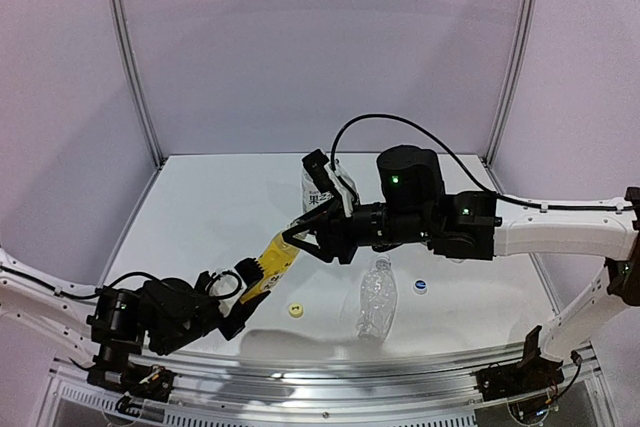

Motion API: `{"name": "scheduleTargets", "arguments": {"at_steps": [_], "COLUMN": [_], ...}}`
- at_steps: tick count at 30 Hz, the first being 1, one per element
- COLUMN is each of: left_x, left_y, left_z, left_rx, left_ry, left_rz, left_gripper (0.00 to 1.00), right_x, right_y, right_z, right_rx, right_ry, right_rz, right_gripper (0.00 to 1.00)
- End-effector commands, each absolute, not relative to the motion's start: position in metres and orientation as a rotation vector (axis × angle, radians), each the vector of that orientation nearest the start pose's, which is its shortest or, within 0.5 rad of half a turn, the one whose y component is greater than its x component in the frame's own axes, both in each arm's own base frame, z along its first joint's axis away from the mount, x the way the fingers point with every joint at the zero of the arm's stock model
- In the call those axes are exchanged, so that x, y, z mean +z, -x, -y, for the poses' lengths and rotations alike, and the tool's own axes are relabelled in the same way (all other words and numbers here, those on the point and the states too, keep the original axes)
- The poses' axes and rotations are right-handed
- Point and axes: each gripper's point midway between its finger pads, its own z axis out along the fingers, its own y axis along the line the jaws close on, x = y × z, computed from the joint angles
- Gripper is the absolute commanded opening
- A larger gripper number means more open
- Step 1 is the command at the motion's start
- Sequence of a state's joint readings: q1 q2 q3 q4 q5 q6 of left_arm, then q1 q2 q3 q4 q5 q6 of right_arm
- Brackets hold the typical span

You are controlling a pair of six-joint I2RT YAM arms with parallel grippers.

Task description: Unscrew the bottle caps

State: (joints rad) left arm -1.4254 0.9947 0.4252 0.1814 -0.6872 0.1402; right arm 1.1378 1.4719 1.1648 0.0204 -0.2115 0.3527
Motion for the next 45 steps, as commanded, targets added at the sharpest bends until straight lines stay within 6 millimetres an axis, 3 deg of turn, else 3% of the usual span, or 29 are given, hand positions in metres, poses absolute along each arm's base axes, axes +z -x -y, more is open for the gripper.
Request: {"name": "scheduleTargets", "arguments": {"at_steps": [1,3,4,7,9,11,15,19,23,28,35,45], "left_x": [0.179,0.179,0.179,0.179,0.179,0.180,0.186,0.197,0.206,0.209,0.207,0.203], "left_y": [-0.152,-0.152,-0.152,-0.154,-0.157,-0.160,-0.162,-0.164,-0.165,-0.165,-0.165,-0.164], "left_z": [0.288,0.288,0.288,0.288,0.286,0.283,0.276,0.264,0.255,0.253,0.254,0.258], "left_rx": [-0.231,-0.229,-0.226,-0.209,-0.185,-0.165,-0.159,-0.177,-0.190,-0.192,-0.180,-0.174], "left_ry": [-0.968,-0.969,-0.973,-0.969,-0.954,-0.937,-0.892,-0.828,-0.779,-0.777,-0.784,-0.807], "left_rz": [-1.599,-1.600,-1.600,-1.613,-1.627,-1.638,-1.640,-1.625,-1.608,-1.599,-1.603,-1.606], "left_gripper": [0.00,0.00,0.07,0.61,0.78,0.85,0.93,0.97,0.97,0.97,0.97,0.97], "right_x": [0.292,0.293,0.291,0.292,0.297,0.299,0.303,0.309,0.308,0.309,0.313,0.277], "right_y": [-0.166,-0.167,-0.167,-0.173,-0.182,-0.193,-0.215,-0.245,-0.273,-0.299,-0.347,-0.401], "right_z": [-0.455,-0.455,-0.455,-0.454,-0.452,-0.447,-0.428,-0.392,-0.354,-0.328,-0.318,-0.314], "right_rx": [1.194,1.192,1.186,1.138,1.063,0.960,0.805,0.660,0.491,0.293,0.193,0.150], "right_ry": [0.935,0.935,0.940,0.946,0.943,0.927,0.863,0.740,0.651,0.577,0.527,0.498], "right_rz": [-1.823,-1.820,-1.832,-1.853,-1.862,-1.884,-1.932,-1.984,-2.034,-2.032,-2.112,-2.263], "right_gripper": [0.35,0.24,0.19,0.05,0.00,0.00,0.00,0.00,0.00,0.00,0.00,0.00]}}
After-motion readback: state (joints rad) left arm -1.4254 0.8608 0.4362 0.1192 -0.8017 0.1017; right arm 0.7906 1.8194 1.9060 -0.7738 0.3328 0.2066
